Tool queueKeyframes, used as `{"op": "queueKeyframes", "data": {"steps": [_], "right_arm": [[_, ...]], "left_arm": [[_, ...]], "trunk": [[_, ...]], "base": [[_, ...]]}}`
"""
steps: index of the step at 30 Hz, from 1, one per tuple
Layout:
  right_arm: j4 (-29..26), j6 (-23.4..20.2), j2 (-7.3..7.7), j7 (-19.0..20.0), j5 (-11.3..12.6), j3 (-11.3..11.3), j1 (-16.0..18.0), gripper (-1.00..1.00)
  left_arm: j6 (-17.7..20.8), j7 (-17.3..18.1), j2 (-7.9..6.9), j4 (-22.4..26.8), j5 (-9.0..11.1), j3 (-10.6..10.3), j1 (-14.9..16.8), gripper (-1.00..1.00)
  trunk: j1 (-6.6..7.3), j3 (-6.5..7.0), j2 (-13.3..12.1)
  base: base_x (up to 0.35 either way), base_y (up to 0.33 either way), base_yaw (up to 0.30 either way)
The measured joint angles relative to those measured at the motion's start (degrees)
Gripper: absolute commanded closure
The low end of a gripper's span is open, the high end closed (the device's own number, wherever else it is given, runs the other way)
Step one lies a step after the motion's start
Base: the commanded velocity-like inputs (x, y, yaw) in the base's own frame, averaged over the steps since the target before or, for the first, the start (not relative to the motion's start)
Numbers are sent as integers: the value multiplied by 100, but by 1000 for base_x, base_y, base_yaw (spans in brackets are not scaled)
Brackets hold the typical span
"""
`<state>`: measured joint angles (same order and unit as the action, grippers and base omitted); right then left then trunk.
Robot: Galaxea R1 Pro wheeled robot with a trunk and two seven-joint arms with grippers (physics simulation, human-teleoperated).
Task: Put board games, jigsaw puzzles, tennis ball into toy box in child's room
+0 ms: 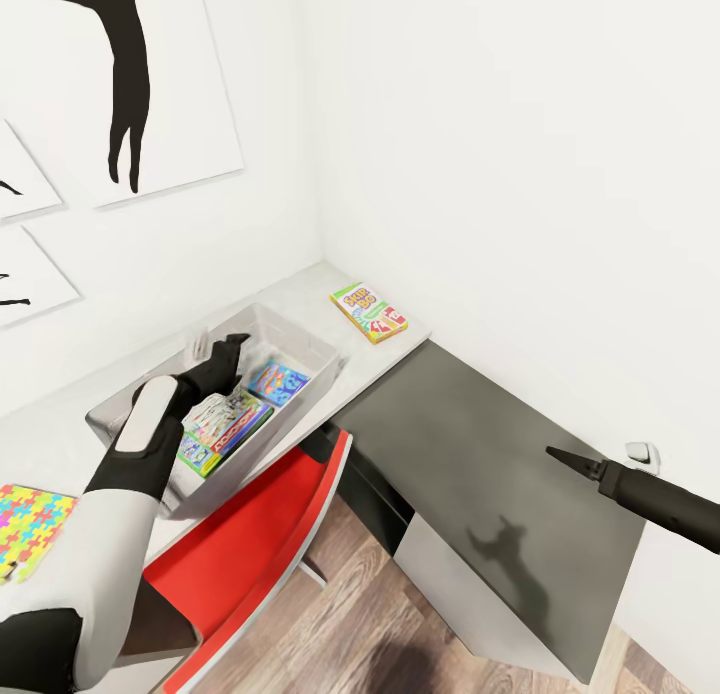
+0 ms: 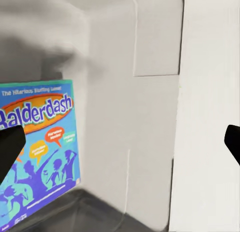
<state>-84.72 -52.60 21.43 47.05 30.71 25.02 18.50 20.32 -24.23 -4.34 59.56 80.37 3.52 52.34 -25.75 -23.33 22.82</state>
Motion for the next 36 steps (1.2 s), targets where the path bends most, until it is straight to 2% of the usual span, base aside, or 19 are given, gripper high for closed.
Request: {"op": "queueKeyframes", "data": {"steps": [7,9,12,14,17,21,36], "right_arm": [[1,11,-2,-3,-5,-165,0,-100],[1,19,-1,-3,-5,-311,0,-100],[1,24,0,-3,-7,-377,0,-100],[1,31,0,-3,-7,-469,0,-100],[1,35,1,-5,-8,-503,0,-100],[3,46,1,-9,-9,-580,0,-100],[1,36,1,2,-9,-633,0,-100]], "left_arm": [[281,6,-55,595,2,1,0,-100],[559,11,-69,948,3,-1,0,-100],[728,13,-74,1136,-5,-2,-1,-100],[1036,13,-78,1478,1,-6,-1,-100],[1169,12,-79,1642,-4,-8,-1,-100],[1472,17,-83,2104,3,-12,-1,-100],[1660,36,-85,2457,13,-34,-1,-100]], "trunk": [[0,0,0],[1,0,1],[0,0,0],[1,0,1],[0,0,0],[0,0,0],[0,0,0]], "base": [[0,0,0],[0,0,0],[0,0,0],[0,0,0],[0,0,0],[0,0,0],[0,0,0]]}}
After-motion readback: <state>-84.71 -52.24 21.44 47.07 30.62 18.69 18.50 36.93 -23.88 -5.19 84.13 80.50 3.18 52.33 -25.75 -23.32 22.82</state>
